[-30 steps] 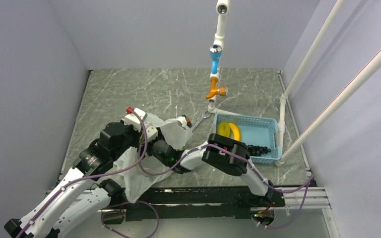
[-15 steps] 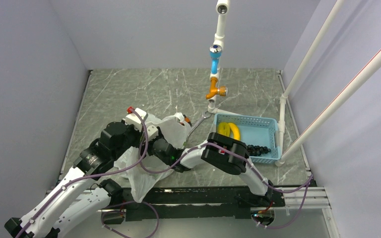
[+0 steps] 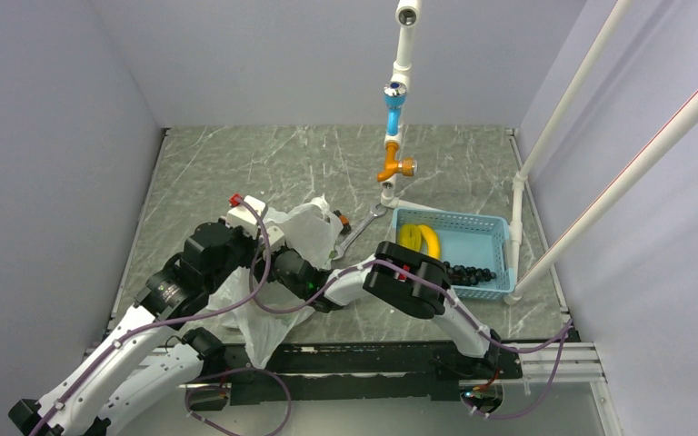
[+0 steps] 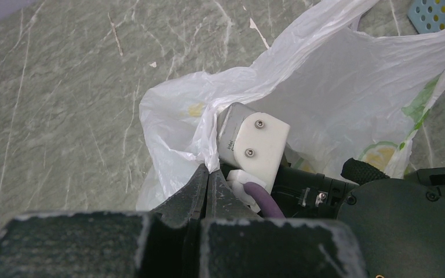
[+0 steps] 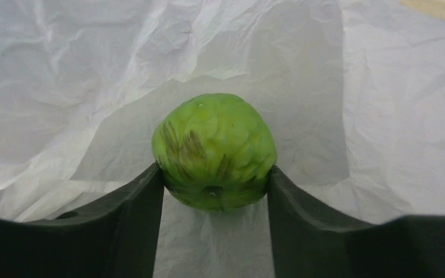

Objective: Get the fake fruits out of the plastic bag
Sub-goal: Take out the fake fruit from the plastic bag, then adjust the plastic bag at the center of the board, then place the fake fruit in the bin.

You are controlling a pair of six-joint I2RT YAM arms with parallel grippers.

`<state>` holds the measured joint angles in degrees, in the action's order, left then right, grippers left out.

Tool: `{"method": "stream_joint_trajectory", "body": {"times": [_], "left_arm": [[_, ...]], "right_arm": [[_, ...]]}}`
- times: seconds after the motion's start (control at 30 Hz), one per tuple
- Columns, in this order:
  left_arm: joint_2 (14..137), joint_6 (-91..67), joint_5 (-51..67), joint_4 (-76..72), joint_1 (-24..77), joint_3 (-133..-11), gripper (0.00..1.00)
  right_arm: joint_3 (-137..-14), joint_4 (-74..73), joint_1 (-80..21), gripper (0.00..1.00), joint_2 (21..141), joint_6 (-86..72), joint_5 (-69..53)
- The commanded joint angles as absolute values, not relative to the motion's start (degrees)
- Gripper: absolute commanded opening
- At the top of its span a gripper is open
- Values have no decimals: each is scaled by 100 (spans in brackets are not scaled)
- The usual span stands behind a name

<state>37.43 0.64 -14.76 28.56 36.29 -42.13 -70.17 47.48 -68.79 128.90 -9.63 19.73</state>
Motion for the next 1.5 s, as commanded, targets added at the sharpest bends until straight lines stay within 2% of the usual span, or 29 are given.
{"method": "stream_joint_trajectory", "body": {"times": [0.0, 0.2, 0.5, 0.67, 1.0, 1.23, 1.47], "left_arm": [[3749, -70, -1063, 2772, 3710, -4386, 0], [3827, -70, -1245, 2842, 3717, -4411, 0], [3888, -180, -2057, 2934, 3717, -4436, 0], [4032, -374, -2754, 3085, 3715, -4494, 0], [4291, -1042, -5075, 3173, 3517, -4562, 0], [4163, -1664, -4955, 3272, 2001, -4788, 0], [3078, -1465, -4693, 2487, 1443, -4359, 0]], "right_arm": [[-6994, 4923, -6846, 43, 12677, -957, 1961], [-6451, 5022, -6877, 28, 11992, -1021, 1850], [-5334, 4981, -6990, 18, 10844, -1272, 1742], [-4638, 4976, -7084, 17, 10178, -1534, 1777], [-4402, 3494, -7167, 16, 8334, -1740, 1836], [-4069, 2598, -7174, 14, 6939, -1666, 2250], [-3441, 1838, -7114, 13, 5569, -1645, 3109]]}}
